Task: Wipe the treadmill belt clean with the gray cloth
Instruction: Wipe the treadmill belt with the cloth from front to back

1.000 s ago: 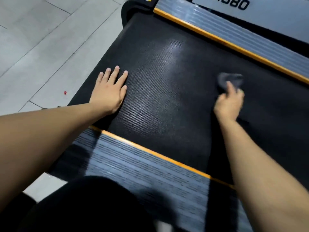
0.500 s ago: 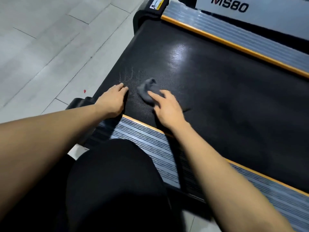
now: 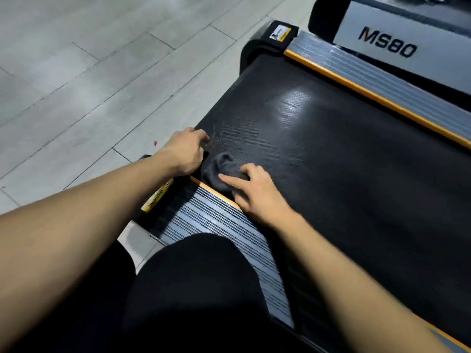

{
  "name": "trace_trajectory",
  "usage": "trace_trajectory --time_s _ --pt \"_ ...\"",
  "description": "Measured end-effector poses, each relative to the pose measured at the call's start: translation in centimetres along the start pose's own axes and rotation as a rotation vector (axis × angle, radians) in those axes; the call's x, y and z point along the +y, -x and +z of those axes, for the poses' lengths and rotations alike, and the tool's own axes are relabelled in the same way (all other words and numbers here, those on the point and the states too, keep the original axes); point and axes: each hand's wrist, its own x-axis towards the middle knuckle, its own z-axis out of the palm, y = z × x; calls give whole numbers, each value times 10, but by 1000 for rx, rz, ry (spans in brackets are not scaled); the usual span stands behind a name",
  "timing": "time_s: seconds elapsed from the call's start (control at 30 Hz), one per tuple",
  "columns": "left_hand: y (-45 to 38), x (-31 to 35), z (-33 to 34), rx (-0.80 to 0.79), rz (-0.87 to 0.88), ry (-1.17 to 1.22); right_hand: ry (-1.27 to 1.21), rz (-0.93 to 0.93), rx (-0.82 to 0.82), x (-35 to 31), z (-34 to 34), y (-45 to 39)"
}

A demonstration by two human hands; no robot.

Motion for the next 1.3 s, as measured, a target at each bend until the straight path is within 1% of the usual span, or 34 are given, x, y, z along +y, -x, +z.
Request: trace_trajectory --time_s 0.03,0.07,0.1,0.13,0.17,0.2,0.23,0.3,0.33,0.37,0.4,0.43,0.5,0.53,0.57,0.6,0.67,0.7,0.73,0.8,0.87,0.93,1.0,1.07,1.1,1.13,1.2,1.27,1.3 --pt "-1 -5 -3 7 -19 8 27 -128 -52 11 -4 -14" --pt "-2 -10 -5 8 -39 11 70 -215 -84 27 -8 -25" --pt "-3 -16 -6 4 -60 15 119 -249 -91 46 -11 -37" --pt "-3 -21 -7 1 -78 23 154 -227 -63 64 -12 -50" --pt "-2 -26 -7 -3 -96 35 171 -144 6 81 -13 -65" --pt "-2 -30 -7 -3 -107 43 183 0 101 94 -12 -83" --pt "-1 -33 -5 -5 -118 49 188 184 189 103 -12 -103" --pt "1 -37 -1 -13 -134 60 158 550 257 107 -14 -137" --pt "1 -37 0 -20 -141 65 120 657 263 100 -12 -147" --pt "1 -37 0 -22 -150 72 74 657 266 86 -6 -152" --pt "0 -37 0 -10 -161 82 39 558 257 66 2 -150" --pt "-2 -36 0 19 -175 89 9 395 220 42 14 -143" --pt "-4 -35 -2 88 -203 54 -9 43 70 0 32 -124" --pt "-4 -35 -3 111 -228 16 6 -86 -1 -11 34 -120" --pt "-3 -34 -3 120 -257 -14 27 -167 -45 -12 32 -122" --pt "-1 -33 -3 122 -272 -38 54 -200 -57 -8 28 -128" --pt "0 -28 -3 103 -229 -73 141 -193 -23 10 22 -144" --pt "-1 -26 -3 86 -187 -89 184 -154 12 22 21 -156" --pt "-5 -24 -4 75 -143 -105 226 -78 45 36 18 -170" --pt "-15 -20 -9 66 -70 -111 314 142 107 63 9 -198" --pt "-25 -19 -12 60 -38 -92 330 340 159 90 -1 -220" --pt "-35 -24 -11 50 -28 -67 290 436 154 106 -7 -230" --pt "-43 -32 -6 37 -10 -50 265 456 164 98 -3 -223" --pt "-46 -36 -5 15 -26 23 261 462 188 70 3 -202" --pt "-44 -36 -6 3 -48 67 247 433 183 51 7 -186" --pt "-39 -36 -8 -6 -72 102 219 385 154 29 10 -169" --pt "-25 -33 -15 -42 -101 129 149 301 42 -8 12 -134" --pt "-9 -31 -29 -97 -131 131 85 279 -66 -26 4 -118" --pt "-1 -31 -36 -115 -145 128 44 297 -104 -30 -2 -117"
